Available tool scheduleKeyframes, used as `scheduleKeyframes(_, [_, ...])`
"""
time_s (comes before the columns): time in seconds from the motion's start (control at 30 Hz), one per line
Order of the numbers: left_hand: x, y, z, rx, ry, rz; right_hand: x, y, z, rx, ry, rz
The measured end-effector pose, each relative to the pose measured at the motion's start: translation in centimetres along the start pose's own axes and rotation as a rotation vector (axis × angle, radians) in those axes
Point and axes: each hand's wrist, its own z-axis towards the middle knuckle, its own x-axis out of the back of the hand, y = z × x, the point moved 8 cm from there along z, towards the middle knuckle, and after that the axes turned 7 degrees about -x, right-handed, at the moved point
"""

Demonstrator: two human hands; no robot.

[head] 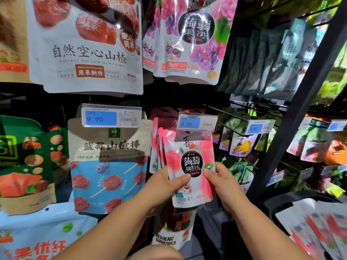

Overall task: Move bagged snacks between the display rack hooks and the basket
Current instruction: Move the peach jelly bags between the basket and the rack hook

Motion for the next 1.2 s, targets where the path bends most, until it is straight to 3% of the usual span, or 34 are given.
scheduleKeyframes(0.17, [0.8, 0.2, 0.1, -0.015, 0.069, 0.096, -0.2, -0.1, 0.4, 0.006, 0.029, -0.07])
scheduleKeyframes(0.4, [2.9, -1.0, 0.1, -0.061, 0.352, 0.364, 0.4, 0.0, 0.8, 0.106, 0.272, -0.523])
scheduleKeyframes(0.53, [3.4, -1.5, -0.9, -0.151, 0.487, 0.362, 0.0, 1.5, 1.0, 0.004, 0.103, -0.405])
scheduleKeyframes(0.67, [1.4, -1.7, -1.2, -0.225, 0.356, 0.281, -1.7, 2.1, 0.9, -0.049, -0.036, -0.372])
scheduleKeyframes(0.77, [0.7, -1.5, -0.9, -0.313, 0.306, 0.311, -2.3, 1.4, 1.1, -0.008, 0.007, -0.452])
scheduleKeyframes(1.2, [1.7, -2.2, 3.5, -0.28, 0.311, 0.353, -3.7, 1.0, 5.3, -0.057, 0.106, -0.611])
